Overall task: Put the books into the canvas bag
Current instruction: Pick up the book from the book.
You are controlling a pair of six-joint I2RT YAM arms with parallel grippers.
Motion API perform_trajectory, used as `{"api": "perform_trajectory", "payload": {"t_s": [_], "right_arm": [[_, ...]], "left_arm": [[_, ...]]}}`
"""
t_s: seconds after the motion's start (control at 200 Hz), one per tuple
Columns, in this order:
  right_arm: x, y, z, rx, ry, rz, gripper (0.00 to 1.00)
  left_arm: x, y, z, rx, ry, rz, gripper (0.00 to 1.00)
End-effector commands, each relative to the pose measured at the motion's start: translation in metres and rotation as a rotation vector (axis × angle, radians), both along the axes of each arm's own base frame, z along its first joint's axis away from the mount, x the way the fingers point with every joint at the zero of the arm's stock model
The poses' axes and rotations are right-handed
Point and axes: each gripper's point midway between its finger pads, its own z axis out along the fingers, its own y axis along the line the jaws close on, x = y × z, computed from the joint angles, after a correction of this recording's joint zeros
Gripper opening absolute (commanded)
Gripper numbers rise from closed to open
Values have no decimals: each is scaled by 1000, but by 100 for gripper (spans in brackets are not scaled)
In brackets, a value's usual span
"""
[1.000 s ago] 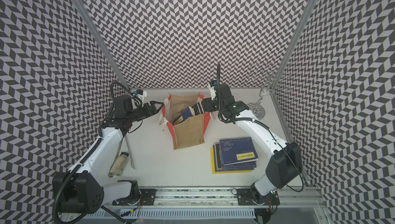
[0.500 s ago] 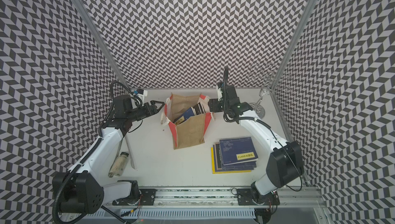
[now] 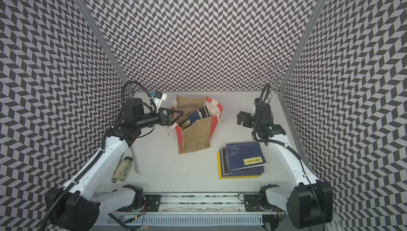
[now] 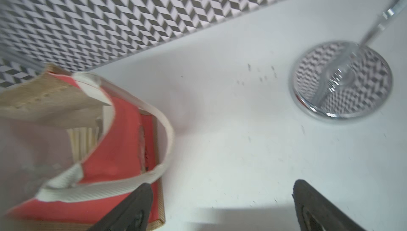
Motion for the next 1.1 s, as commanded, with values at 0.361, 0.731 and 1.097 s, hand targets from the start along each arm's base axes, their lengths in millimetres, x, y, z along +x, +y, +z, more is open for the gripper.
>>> {"api": "perform_trajectory", "payload": {"t_s": [0.361,0.731,1.097], "right_arm": [[-58,-70,-60,75,106,-398,99],[-100,-52,-132,206,255,-421,99],[-134,27,-180,262,418,-186,99]], "left_arm": [[-164,-114,-49,6,19,-310,100],[-157,-160,-115,135,109,-223,100],[-109,-107,-157,171,271,-15,100]]}}
